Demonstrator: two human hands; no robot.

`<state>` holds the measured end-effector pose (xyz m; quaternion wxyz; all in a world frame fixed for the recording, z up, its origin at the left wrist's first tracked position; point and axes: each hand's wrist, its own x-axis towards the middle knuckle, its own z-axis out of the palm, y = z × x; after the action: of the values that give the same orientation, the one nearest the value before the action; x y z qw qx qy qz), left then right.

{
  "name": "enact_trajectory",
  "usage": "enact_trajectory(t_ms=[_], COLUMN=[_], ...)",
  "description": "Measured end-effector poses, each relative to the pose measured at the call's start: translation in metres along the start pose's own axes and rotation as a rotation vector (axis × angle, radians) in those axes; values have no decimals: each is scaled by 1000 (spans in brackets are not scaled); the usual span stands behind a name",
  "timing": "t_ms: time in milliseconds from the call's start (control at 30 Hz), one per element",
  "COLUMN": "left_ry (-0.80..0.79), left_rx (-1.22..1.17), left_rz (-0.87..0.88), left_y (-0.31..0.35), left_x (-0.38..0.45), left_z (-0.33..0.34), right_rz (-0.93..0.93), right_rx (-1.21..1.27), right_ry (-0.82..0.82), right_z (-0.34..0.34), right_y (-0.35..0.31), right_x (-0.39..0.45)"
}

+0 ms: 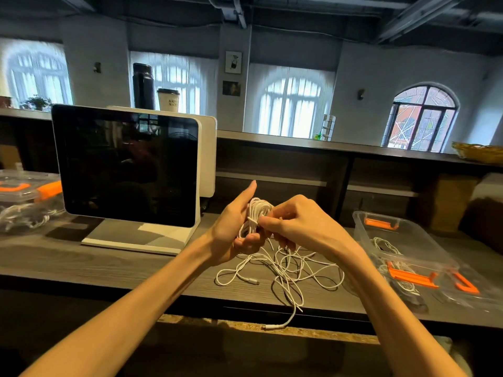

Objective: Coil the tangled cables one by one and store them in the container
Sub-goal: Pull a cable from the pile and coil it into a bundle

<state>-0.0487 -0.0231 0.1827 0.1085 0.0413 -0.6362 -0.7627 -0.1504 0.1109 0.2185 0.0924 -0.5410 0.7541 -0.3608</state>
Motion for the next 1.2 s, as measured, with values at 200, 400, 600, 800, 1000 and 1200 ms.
enact_trajectory(t_ms=[200, 400, 600, 800, 1000, 1200], left_ry=[30, 0, -11, -20, -47, -89], left_rx=[81, 84, 57, -6, -116, -283], left_rz=[-21, -14, -18, -28, -36, -59], left_y=[-5, -6, -7, -5, -3, -5], left_x=[1, -2, -5, -5, -8, -9], left_z=[-5, -6, -7, -2, -2, -3], right_rz=[44, 2, -53, -141, -256, -352], right_rx=[109, 261, 249, 224, 390, 460], right_ry=[27, 63, 56, 305, 268, 212], right_z=[-3, -5, -2, 15, 22, 21], right_y=[-1, 7, 12, 17, 19, 16], right_x=[-1, -3, -4, -4, -6, -8])
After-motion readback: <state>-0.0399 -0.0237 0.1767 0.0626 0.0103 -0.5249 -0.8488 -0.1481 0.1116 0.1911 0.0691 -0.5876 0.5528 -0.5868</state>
